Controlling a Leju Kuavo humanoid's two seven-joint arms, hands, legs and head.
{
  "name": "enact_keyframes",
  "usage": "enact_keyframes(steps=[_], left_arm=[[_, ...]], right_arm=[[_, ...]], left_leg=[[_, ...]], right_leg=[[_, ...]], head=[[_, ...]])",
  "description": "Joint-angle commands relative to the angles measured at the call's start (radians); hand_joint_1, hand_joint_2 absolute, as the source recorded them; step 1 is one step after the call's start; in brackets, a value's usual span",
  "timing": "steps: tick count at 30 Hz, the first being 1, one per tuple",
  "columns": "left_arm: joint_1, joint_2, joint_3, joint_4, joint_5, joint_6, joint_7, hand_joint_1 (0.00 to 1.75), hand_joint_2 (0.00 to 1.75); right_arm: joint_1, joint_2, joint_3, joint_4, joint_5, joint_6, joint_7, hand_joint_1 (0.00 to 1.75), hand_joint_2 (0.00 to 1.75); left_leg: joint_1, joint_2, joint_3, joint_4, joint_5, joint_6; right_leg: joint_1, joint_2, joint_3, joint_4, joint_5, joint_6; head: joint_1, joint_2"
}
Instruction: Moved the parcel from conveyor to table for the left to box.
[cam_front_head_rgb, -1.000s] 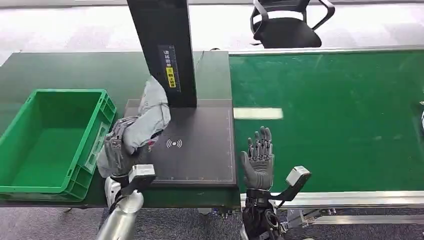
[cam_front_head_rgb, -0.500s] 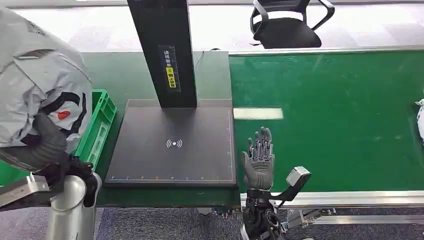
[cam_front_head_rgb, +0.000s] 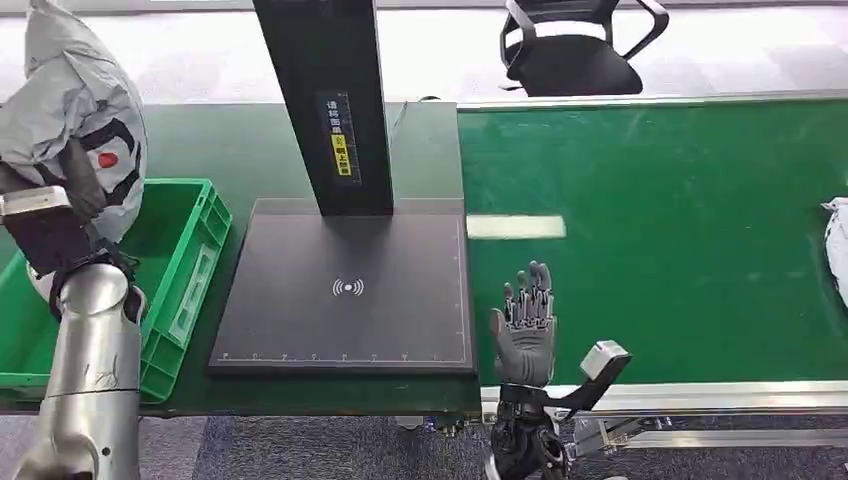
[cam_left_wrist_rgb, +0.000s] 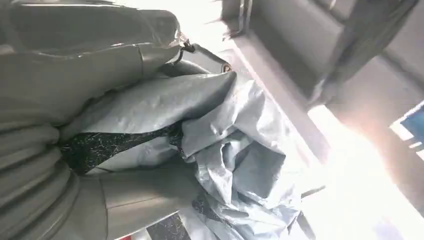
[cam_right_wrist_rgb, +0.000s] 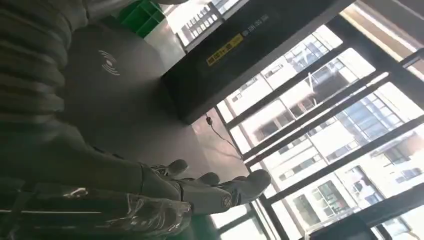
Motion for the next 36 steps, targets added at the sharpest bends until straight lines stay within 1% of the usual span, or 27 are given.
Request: enact_keyframes(steps=[1, 3, 4, 5, 6, 7, 8, 9, 11, 12, 13, 14, 17, 18, 19, 20, 21, 22, 25, 26, 28, 31, 34, 36], left_arm=[[-0.27, 0.042, 0.067, 0.491, -0.117, -0.027, 0.094, 1.75, 1.75], [-0.337, 0.047, 0.088, 0.589, -0.149, -0.02, 0.099, 1.75, 1.75], [-0.354, 0.05, 0.096, 0.607, -0.161, -0.022, 0.104, 1.75, 1.75], [-0.359, 0.052, 0.1, 0.616, -0.167, -0.021, 0.11, 1.75, 1.75], [-0.361, 0.054, 0.104, 0.622, -0.176, -0.022, 0.115, 1.75, 1.75], [-0.358, 0.053, 0.111, 0.622, -0.193, -0.025, 0.125, 1.75, 1.75], [-0.356, 0.053, 0.116, 0.623, -0.208, -0.026, 0.135, 1.75, 1.75], [-0.355, 0.053, 0.117, 0.622, -0.209, -0.026, 0.135, 1.75, 1.75], [-0.356, 0.054, 0.123, 0.632, -0.253, -0.033, 0.176, 1.75, 1.75], [-0.357, 0.054, 0.127, 0.633, -0.261, -0.033, 0.181, 1.71, 1.75], [-0.36, 0.056, 0.136, 0.64, -0.276, -0.032, 0.189, 1.73, 1.75], [-0.362, 0.06, 0.143, 0.65, -0.288, -0.024, 0.206, 1.75, 1.75], [-0.357, 0.078, 0.158, 0.67, -0.295, -0.038, 0.22, 1.73, 1.75], [-0.353, 0.081, 0.163, 0.674, -0.295, -0.042, 0.218, 1.73, 1.75], [-0.349, 0.08, 0.166, 0.676, -0.295, -0.044, 0.215, 1.61, 1.75], [-0.353, 0.081, 0.166, 0.691, -0.307, -0.062, 0.23, 1.08, 1.75], [-0.35, 0.079, 0.166, 0.691, -0.309, -0.06, 0.229, 0.66, 1.75], [-0.343, 0.072, 0.173, 0.688, -0.305, -0.062, 0.221, 0.0, 1.75], [-0.331, 0.064, 0.184, 0.678, -0.298, -0.075, 0.201, 0.0, 1.75], [-0.32, 0.059, 0.201, 0.658, -0.281, -0.084, 0.171, 0.0, 1.75], [-0.304, 0.049, 0.224, 0.631, -0.254, -0.096, 0.135, 0.0, 1.75], [-0.285, 0.036, 0.242, 0.597, -0.23, -0.103, 0.109, 0.0, 1.75], [-0.239, 0.021, 0.254, 0.532, -0.195, -0.115, 0.083, 0.0, 1.75], [-0.2, 0.007, 0.265, 0.47, -0.155, -0.109, 0.042, 0.0, 1.75]], right_arm=[[0.016, -0.016, -0.024, -0.039, -0.002, 0.003, 0.015, 0.0, 1.75], [0.021, -0.016, -0.026, -0.053, -0.014, 0.005, 0.022, 0.0, 1.75], [0.027, -0.016, -0.018, -0.069, -0.019, 0.003, 0.027, 0.0, 1.75], [0.032, -0.016, -0.014, -0.08, -0.022, -0.002, 0.033, 0.0, 1.75], [0.034, -0.016, -0.011, -0.085, -0.024, -0.006, 0.037, 0.0, 1.75], [0.033, -0.016, -0.009, -0.086, -0.024, -0.01, 0.039, 0.0, 1.75], [0.032, -0.016, -0.008, -0.085, -0.024, -0.012, 0.04, 0.0, 1.75], [0.031, -0.016, -0.008, -0.085, -0.024, -0.013, 0.04, 0.0, 1.75], [0.033, -0.016, -0.009, -0.082, -0.024, -0.018, 0.041, 0.0, 1.75], [0.033, -0.016, -0.01, -0.082, -0.024, -0.019, 0.041, 0.0, 1.75], [0.035, -0.016, -0.012, -0.081, -0.023, -0.018, 0.044, 0.0, 1.75], [0.036, -0.016, -0.015, -0.079, -0.024, -0.017, 0.045, 0.0, 1.75], [0.038, -0.016, -0.024, -0.075, -0.023, -0.012, 0.048, 0.0, 1.75], [0.039, -0.016, -0.027, -0.075, -0.023, -0.01, 0.049, 0.0, 1.75], [0.04, -0.016, -0.028, -0.075, -0.023, -0.009, 0.049, 0.0, 1.75], [0.046, -0.016, -0.033, -0.079, -0.023, -0.009, 0.049, 0.0, 1.75], [0.048, -0.016, -0.034, -0.081, -0.023, -0.009, 0.049, 0.0, 1.75], [0.055, -0.016, -0.035, -0.089, -0.022, -0.008, 0.049, 0.0, 1.75], [0.06, -0.016, -0.034, -0.101, -0.022, -0.009, 0.049, 0.0, 1.75], [0.062, -0.016, -0.033, -0.105, -0.022, -0.01, 0.049, 0.0, 1.75], [0.067, -0.016, -0.034, -0.11, -0.022, -0.012, 0.049, 0.0, 1.75], [0.074, -0.016, -0.037, -0.114, -0.021, -0.012, 0.05, 0.0, 1.75], [0.08, -0.016, -0.041, -0.117, -0.021, -0.015, 0.05, 0.0, 1.75], [0.083, -0.016, -0.039, -0.115, -0.02, -0.018, 0.049, 0.0, 1.75]], left_leg=[[0.001, -0.005, 0.0, 0.0, 0.0, 0.002], [0.001, -0.004, -0.001, 0.001, 0.0, 0.001], [0.001, -0.007, -0.001, 0.001, 0.001, 0.002], [0.001, -0.005, -0.002, 0.001, 0.001, 0.002], [0.001, -0.003, -0.002, 0.001, 0.0, 0.001], [0.001, -0.003, -0.001, 0.0, 0.0, 0.002], [0.0, -0.002, -0.001, 0.0, 0.0, 0.001], [0.0, -0.003, 0.0, -0.001, 0.0, 0.002], [0.0, -0.001, -0.001, 0.0, 0.0, 0.001], [0.001, -0.003, 0.001, -0.001, 0.0, 0.003], [0.001, -0.003, 0.0, -0.001, 0.0, 0.002], [0.0, -0.002, -0.001, 0.0, 0.0, 0.001], [0.001, -0.002, 0.001, -0.001, 0.0, 0.003], [0.001, -0.001, 0.0, 0.0, 0.0, 0.002], [0.0, -0.001, -0.001, 0.0, 0.0, 0.001], [0.001, -0.001, 0.0, -0.001, 0.0, 0.002], [0.0, -0.001, 0.0, 0.0, 0.0, 0.002], [0.001, -0.003, 0.0, -0.001, 0.0, 0.002], [0.001, -0.004, -0.001, 0.0, 0.0, 0.002], [0.001, -0.004, 0.0, -0.001, 0.0, 0.003], [0.0, -0.002, -0.001, -0.001, 0.0, 0.002], [0.001, -0.003, 0.0, -0.001, 0.0, 0.002], [0.0, -0.003, 0.001, -0.002, 0.0, 0.002], [0.0, -0.003, 0.001, -0.002, 0.0, 0.002]], right_leg=[[0.002, -0.005, 0.002, -0.001, -0.001, -0.004], [0.001, -0.004, 0.001, 0.0, -0.001, -0.002], [0.002, -0.007, 0.002, 0.0, -0.001, -0.004], [0.002, -0.005, 0.0, 0.0, 0.0, -0.003], [0.001, -0.003, 0.0, 0.0, 0.0, -0.003], [0.002, -0.004, 0.001, -0.001, 0.0, -0.004], [0.001, -0.002, 0.0, 0.0, 0.0, -0.002], [0.001, -0.003, 0.002, -0.001, 0.0, -0.004], [0.001, -0.002, 0.0, 0.0, 0.0, -0.002], [0.002, -0.004, 0.003, -0.002, 0.0, -0.004], [0.002, -0.003, 0.002, -0.001, 0.0, -0.004], [0.001, -0.002, 0.0, 0.0, 0.0, -0.002], [0.002, -0.002, 0.002, -0.001, 0.0, -0.005], [0.001, -0.001, 0.0, -0.001, 0.0, -0.004], [0.001, -0.001, 0.0, 0.0, 0.0, -0.003], [0.001, -0.002, 0.001, -0.001, 0.0, -0.004], [0.001, -0.002, 0.0, -0.001, 0.0, -0.003], [0.002, -0.004, 0.002, -0.001, 0.0, -0.004], [0.001, -0.004, 0.001, -0.001, 0.0, -0.003], [0.002, -0.004, 0.002, -0.002, 0.0, -0.004], [0.001, -0.002, 0.0, -0.001, 0.0, -0.002], [0.002, -0.004, 0.002, -0.002, -0.001, -0.004], [0.001, -0.003, 0.002, -0.002, 0.0, -0.003], [0.001, -0.003, 0.002, -0.002, 0.0, -0.004]], head=[[0.0, 0.0], [0.0, 0.0], [0.0, 0.0], [0.0, 0.0], [0.0, 0.0], [0.0, 0.0], [0.0, 0.0], [0.0, 0.0], [0.0, 0.0], [0.0, 0.0], [0.0, 0.0], [0.0, 0.0], [0.0, 0.0], [0.0, 0.0], [0.0, 0.0], [0.0, 0.0], [0.0, 0.0], [0.0, 0.0], [0.0, 0.0], [0.0, 0.0], [0.0, 0.0], [0.0, 0.0], [0.0, 0.0], [0.0, 0.0]])
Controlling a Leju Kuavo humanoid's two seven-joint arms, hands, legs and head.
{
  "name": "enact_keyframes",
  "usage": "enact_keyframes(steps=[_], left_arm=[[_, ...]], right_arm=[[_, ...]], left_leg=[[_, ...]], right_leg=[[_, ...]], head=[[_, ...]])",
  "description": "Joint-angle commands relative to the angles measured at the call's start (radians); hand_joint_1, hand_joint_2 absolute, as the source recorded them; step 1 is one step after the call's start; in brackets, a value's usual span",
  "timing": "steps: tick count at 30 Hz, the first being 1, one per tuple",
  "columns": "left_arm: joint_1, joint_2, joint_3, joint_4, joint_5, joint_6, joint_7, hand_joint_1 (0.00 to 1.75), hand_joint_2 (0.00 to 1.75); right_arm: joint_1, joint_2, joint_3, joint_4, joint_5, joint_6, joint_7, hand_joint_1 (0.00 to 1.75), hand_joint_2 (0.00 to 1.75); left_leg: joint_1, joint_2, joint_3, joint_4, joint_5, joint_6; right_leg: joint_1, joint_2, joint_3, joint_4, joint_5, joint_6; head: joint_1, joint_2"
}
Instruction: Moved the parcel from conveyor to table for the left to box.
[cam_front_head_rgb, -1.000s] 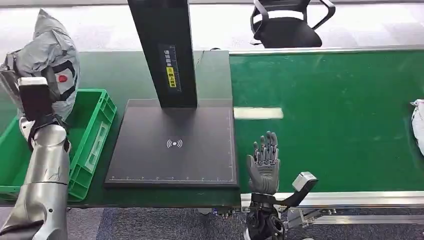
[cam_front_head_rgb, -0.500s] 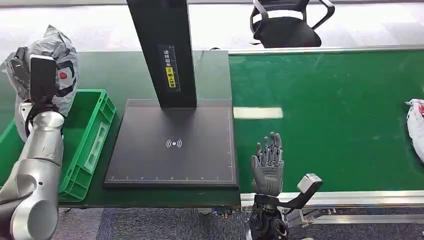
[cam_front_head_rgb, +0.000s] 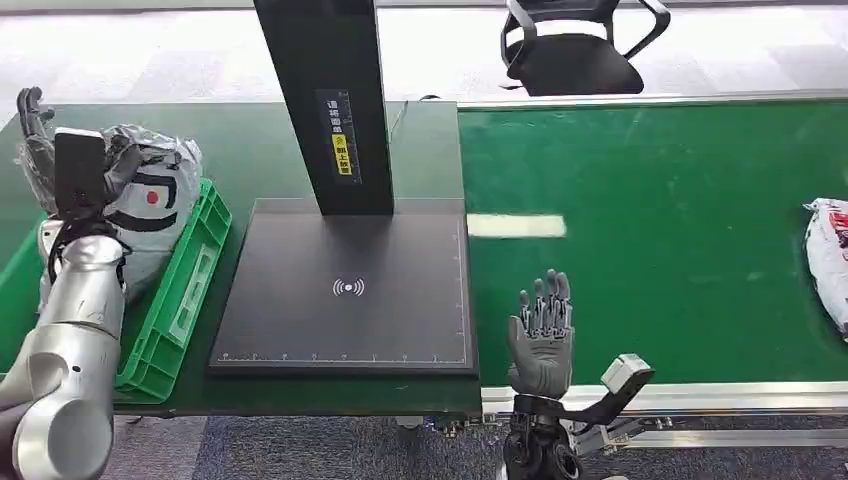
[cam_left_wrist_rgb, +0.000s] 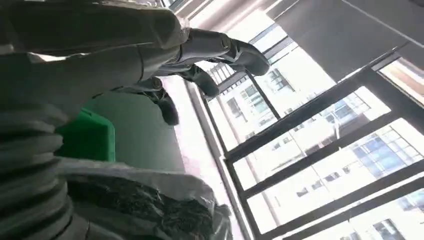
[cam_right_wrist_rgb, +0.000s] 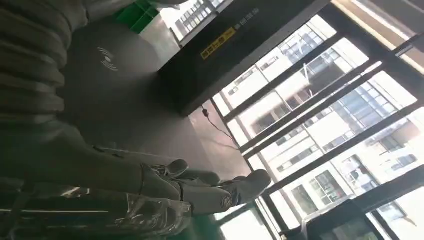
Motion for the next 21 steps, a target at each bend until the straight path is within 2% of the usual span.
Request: enact_keyframes(steps=[1, 4, 7, 10, 12, 14, 16, 18, 19, 20, 21], left_arm=[[0.071, -0.063, 0.083, -0.138, 0.088, -0.013, -0.075, 0.0, 1.75], [0.105, -0.084, 0.068, -0.23, 0.149, 0.001, -0.12, 0.0, 1.75], [0.23, -0.113, 0.0, -0.405, 0.219, 0.02, -0.134, 0.0, 1.75], [0.39, -0.168, -0.048, -0.618, 0.296, 0.012, -0.179, 0.0, 1.75], [0.566, -0.25, -0.128, -0.87, 0.37, 0.016, -0.216, 0.0, 1.75], [0.633, -0.263, -0.186, -0.955, 0.399, 0.028, -0.228, 0.0, 1.75], [0.761, -0.3, -0.271, -1.073, 0.412, 0.034, -0.239, 0.0, 1.75], [0.867, -0.302, -0.386, -1.102, 0.448, -0.039, -0.227, 0.0, 1.75], [0.896, -0.316, -0.412, -1.106, 0.436, -0.025, -0.239, 0.0, 1.75], [0.939, -0.31, -0.486, -1.078, 0.496, -0.163, -0.221, 0.0, 1.75], [0.965, -0.331, -0.516, -1.039, 0.499, -0.193, -0.225, 0.0, 1.75]], right_arm=[[0.01, -0.016, -0.02, -0.001, 0.0, -0.01, 0.004, 0.0, 1.75], [0.008, -0.016, -0.012, 0.009, 0.002, -0.015, -0.002, 0.0, 1.75], [0.007, -0.016, -0.009, 0.012, 0.001, -0.023, -0.007, 0.0, 1.75], [0.008, -0.016, -0.011, 0.007, 0.001, -0.028, -0.007, 0.0, 1.75], [0.013, -0.016, -0.012, -0.008, -0.001, -0.035, -0.011, 0.0, 1.75], [0.016, -0.016, -0.012, -0.013, -0.001, -0.041, -0.012, 0.0, 1.75], [0.023, -0.016, -0.013, -0.02, -0.001, -0.049, -0.014, 0.0, 1.75], [0.027, -0.016, -0.013, -0.023, 0.0, -0.057, -0.015, 0.0, 1.75], [0.027, -0.016, -0.014, -0.022, 0.0, -0.059, -0.015, 0.0, 1.75], [0.026, -0.016, -0.015, -0.02, 0.009, -0.068, -0.014, 0.0, 1.75], [0.025, -0.016, -0.015, -0.019, 0.013, -0.071, -0.014, 0.0, 1.75]], left_leg=[[0.0, -0.002, 0.001, -0.001, 0.0, 0.002], [0.0, -0.002, 0.001, -0.001, 0.0, 0.002], [0.0, -0.003, 0.003, -0.002, 0.0, 0.003], [0.0, -0.001, 0.004, -0.003, 0.0, 0.003], [-0.001, -0.002, 0.003, -0.003, 0.0, 0.002], [-0.001, -0.002, 0.004, -0.003, -0.001, 0.003], [-0.001, -0.001, 0.004, -0.002, -0.002, 0.003], [-0.001, -0.001, 0.005, -0.003, -0.002, 0.003], [-0.001, 0.001, 0.004, -0.002, -0.003, 0.002], [-0.002, 0.001, 0.006, -0.003, -0.004, 0.003], [-0.001, 0.0, 0.004, -0.003, -0.003, 0.001]], right_leg=[[0.001, -0.002, 0.002, -0.002, 0.0, -0.003], [0.001, -0.003, 0.002, -0.001, 0.0, -0.002], [0.001, -0.004, 0.004, -0.003, 0.0, -0.004], [0.0, -0.002, 0.005, -0.003, 0.0, -0.003], [0.0, -0.003, 0.004, -0.003, 0.0, -0.002], [0.0, -0.003, 0.005, -0.004, -0.001, -0.002], [0.0, -0.003, 0.005, -0.004, -0.002, -0.003], [0.0, -0.002, 0.005, -0.005, -0.002, -0.002], [-0.001, 0.0, 0.004, -0.003, -0.002, -0.002], [-0.001, -0.001, 0.006, -0.005, -0.002, -0.003], [-0.001, -0.001, 0.005, -0.004, -0.002, -0.002]], head=[[0.0, 0.0], [0.0, 0.0], [0.0, 0.0], [0.0, 0.0], [0.0, 0.0], [0.001, 0.0], [0.0, 0.0], [0.0, 0.0], [0.0, 0.0], [0.0, 0.0], [0.0, 0.0]])
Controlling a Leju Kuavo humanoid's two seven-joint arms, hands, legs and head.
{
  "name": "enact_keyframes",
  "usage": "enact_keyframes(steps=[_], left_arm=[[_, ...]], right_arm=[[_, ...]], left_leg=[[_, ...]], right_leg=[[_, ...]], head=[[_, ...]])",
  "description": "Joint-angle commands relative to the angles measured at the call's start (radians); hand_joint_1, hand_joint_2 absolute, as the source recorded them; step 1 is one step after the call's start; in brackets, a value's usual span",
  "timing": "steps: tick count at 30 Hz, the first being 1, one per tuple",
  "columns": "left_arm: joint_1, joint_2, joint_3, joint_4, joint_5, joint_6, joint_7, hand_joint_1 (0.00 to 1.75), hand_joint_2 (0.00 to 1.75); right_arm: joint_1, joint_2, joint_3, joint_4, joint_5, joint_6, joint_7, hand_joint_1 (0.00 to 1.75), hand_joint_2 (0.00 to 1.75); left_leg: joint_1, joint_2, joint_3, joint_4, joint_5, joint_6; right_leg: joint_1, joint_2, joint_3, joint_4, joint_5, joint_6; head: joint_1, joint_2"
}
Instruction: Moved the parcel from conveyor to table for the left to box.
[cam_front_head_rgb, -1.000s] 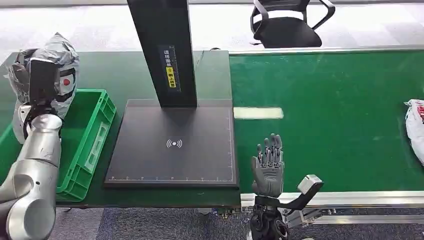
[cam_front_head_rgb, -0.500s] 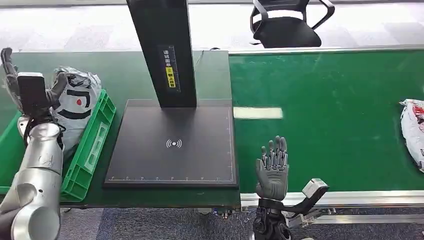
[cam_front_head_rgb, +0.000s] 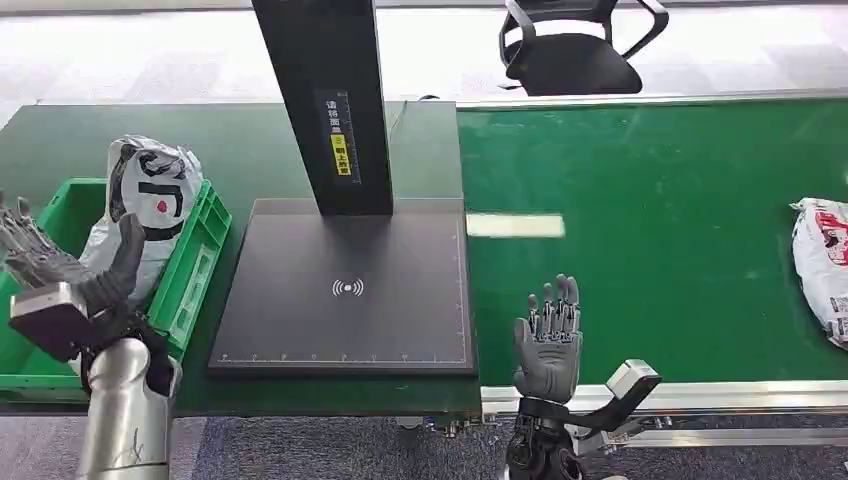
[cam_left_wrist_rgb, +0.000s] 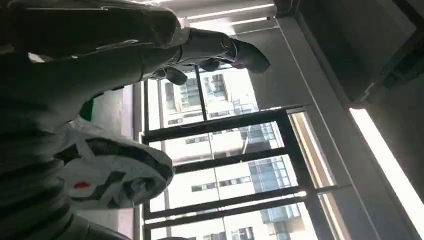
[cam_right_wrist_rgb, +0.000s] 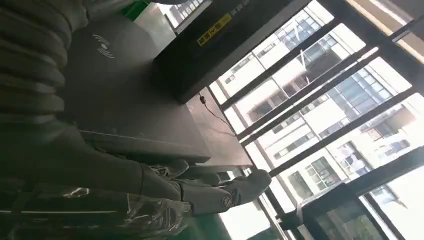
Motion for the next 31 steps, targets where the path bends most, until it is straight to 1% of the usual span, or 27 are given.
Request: enact_keyframes(steps=[1, 3, 5, 6, 7, 8, 10, 13, 15, 20, 22, 23, 24, 25, 26, 27, 28, 31], left_arm=[[0.354, -0.122, -0.362, -0.181, 0.073, -0.205, -0.025, 0.0, 1.75], [0.354, -0.122, -0.362, -0.181, 0.073, -0.205, -0.025, 0.0, 1.75], [0.339, -0.115, -0.346, -0.169, 0.081, -0.215, -0.025, 0.0, 1.75], [0.337, -0.116, -0.34, -0.168, 0.082, -0.218, -0.025, 0.0, 1.75], [0.336, -0.117, -0.334, -0.17, 0.081, -0.222, -0.025, 0.0, 1.75], [0.334, -0.117, -0.331, -0.173, 0.081, -0.224, -0.025, 0.0, 1.75], [0.334, -0.117, -0.331, -0.173, 0.081, -0.224, -0.025, 0.0, 1.75], [0.334, -0.117, -0.331, -0.173, 0.081, -0.224, -0.025, 0.0, 1.75], [0.334, -0.117, -0.331, -0.173, 0.081, -0.224, -0.025, 0.0, 1.75], [0.334, -0.117, -0.331, -0.173, 0.081, -0.224, -0.025, 0.0, 1.75], [0.334, -0.117, -0.331, -0.173, 0.081, -0.224, -0.025, 0.0, 1.75], [0.339, -0.119, -0.331, -0.173, 0.076, -0.239, -0.012, 0.0, 1.75], [0.353, -0.136, -0.334, -0.152, 0.106, -0.326, 0.03, 0.0, 1.75], [0.37, -0.153, -0.345, -0.107, 0.098, -0.386, 0.038, 0.0, 1.75], [0.377, -0.172, -0.346, -0.052, 0.123, -0.441, 0.028, 0.0, 1.75], [0.377, -0.182, -0.353, 0.022, 0.062, -0.438, -0.001, 0.0, 1.75], [0.373, -0.189, -0.356, 0.077, 0.062, -0.464, -0.005, 0.0, 1.75], [0.374, -0.187, -0.407, 0.18, -0.086, -0.45, 0.009, 0.0, 1.75]], right_arm=[[0.008, -0.016, -0.008, 0.001, 0.013, -0.027, -0.002, 0.0, 1.75], [0.008, -0.016, -0.008, 0.001, 0.013, -0.027, -0.002, 0.0, 1.75], [0.008, -0.016, -0.008, 0.001, 0.013, -0.028, -0.002, 0.0, 1.75], [0.007, -0.016, -0.008, 0.001, 0.013, -0.029, -0.002, 0.0, 1.75], [0.008, -0.016, -0.008, 0.001, 0.013, -0.029, -0.002, 0.0, 1.75], [0.008, -0.016, -0.007, 0.001, 0.013, -0.029, -0.002, 0.0, 1.75], [0.008, -0.016, -0.007, 0.001, 0.013, -0.029, -0.002, 0.0, 1.75], [0.008, -0.016, -0.007, 0.001, 0.013, -0.029, -0.002, 0.0, 1.75], [0.008, -0.016, -0.007, 0.001, 0.013, -0.029, -0.002, 0.0, 1.75], [0.008, -0.016, -0.007, 0.001, 0.013, -0.029, -0.002, 0.0, 1.75], [0.008, -0.016, -0.007, 0.001, 0.013, -0.029, -0.002, 0.0, 1.75], [0.008, -0.016, -0.007, -0.001, 0.024, -0.035, -0.004, 0.0, 1.75], [0.009, -0.016, -0.005, -0.004, 0.036, -0.042, -0.005, 0.0, 1.75], [0.012, -0.016, 0.0, -0.011, 0.055, -0.052, -0.005, 0.0, 1.75], [0.016, -0.016, 0.006, -0.017, 0.076, -0.062, -0.005, 0.0, 1.75], [0.022, -0.016, 0.013, -0.023, 0.095, -0.074, -0.005, 0.0, 1.75], [0.025, -0.016, 0.02, -0.026, 0.13, -0.088, -0.006, 0.0, 1.75], [0.027, -0.016, 0.055, -0.013, 0.24, -0.128, -0.015, 0.0, 1.75]], left_leg=[[-0.001, -0.004, 0.007, -0.005, 0.0, 0.004], [-0.001, -0.004, 0.003, -0.002, 0.0, 0.002], [0.0, -0.003, 0.001, -0.001, 0.0, 0.002], [0.0, -0.004, 0.003, -0.002, 0.0, 0.003], [0.0, -0.002, 0.003, -0.002, 0.0, 0.002], [0.0, -0.004, 0.004, -0.003, 0.0, 0.003], [0.001, -0.003, 0.003, -0.001, 0.0, 0.002], [0.001, -0.004, 0.005, -0.002, 0.0, 0.003], [0.001, -0.003, 0.003, -0.001, 0.0, 0.002], [0.001, -0.005, 0.005, -0.003, 0.0, 0.003], [0.001, -0.004, 0.004, -0.002, 0.0, 0.002], [0.001, -0.005, 0.005, -0.003, 0.0, 0.003], [0.001, -0.004, 0.004, -0.002, 0.0, 0.002], [0.001, -0.005, 0.005, -0.003, 0.0, 0.003], [0.001, -0.004, 0.005, -0.002, 0.0, 0.002], [0.0, -0.004, 0.007, -0.004, 0.0, 0.003], [0.0, -0.004, 0.006, -0.003, 0.0, 0.003], [-0.001, -0.005, 0.007, -0.004, 0.0, 0.003]], right_leg=[[0.0, -0.004, 0.008, -0.005, -0.001, -0.004], [0.0, -0.003, 0.004, -0.002, -0.002, -0.002], [0.001, -0.002, 0.003, -0.002, -0.001, -0.002], [0.001, -0.003, 0.005, -0.002, -0.001, -0.004], [0.001, -0.002, 0.003, -0.002, -0.001, -0.003], [0.001, -0.003, 0.005, -0.003, -0.001, -0.004], [0.001, -0.002, 0.004, -0.001, -0.001, -0.002], [0.002, -0.003, 0.006, -0.002, -0.001, -0.004], [0.001, -0.002, 0.005, -0.001, -0.001, -0.002], [0.002, -0.003, 0.007, -0.003, -0.001, -0.004], [0.001, -0.002, 0.005, -0.001, -0.001, -0.003], [0.002, -0.003, 0.007, -0.002, -0.001, -0.004], [0.001, -0.002, 0.005, -0.001, -0.001, -0.003], [0.002, -0.003, 0.007, -0.003, -0.001, -0.004], [0.001, -0.002, 0.006, -0.002, -0.001, -0.003], [0.001, -0.003, 0.008, -0.004, -0.001, -0.004], [0.001, -0.003, 0.008, -0.003, -0.001, -0.003], [0.0, -0.003, 0.008, -0.003, -0.001, -0.003]], head=[[0.0, 0.0], [0.0, 0.0], [0.0, 0.0], [0.0, 0.0], [0.0, 0.0], [0.0, 0.0], [0.0, 0.0], [0.0, 0.0], [0.0, 0.0], [0.0, 0.0], [0.0, 0.0], [0.0, 0.0], [0.0, 0.0], [0.0, 0.0], [0.0, 0.0], [0.0, 0.0], [-0.001, 0.0], [0.0, 0.0]])
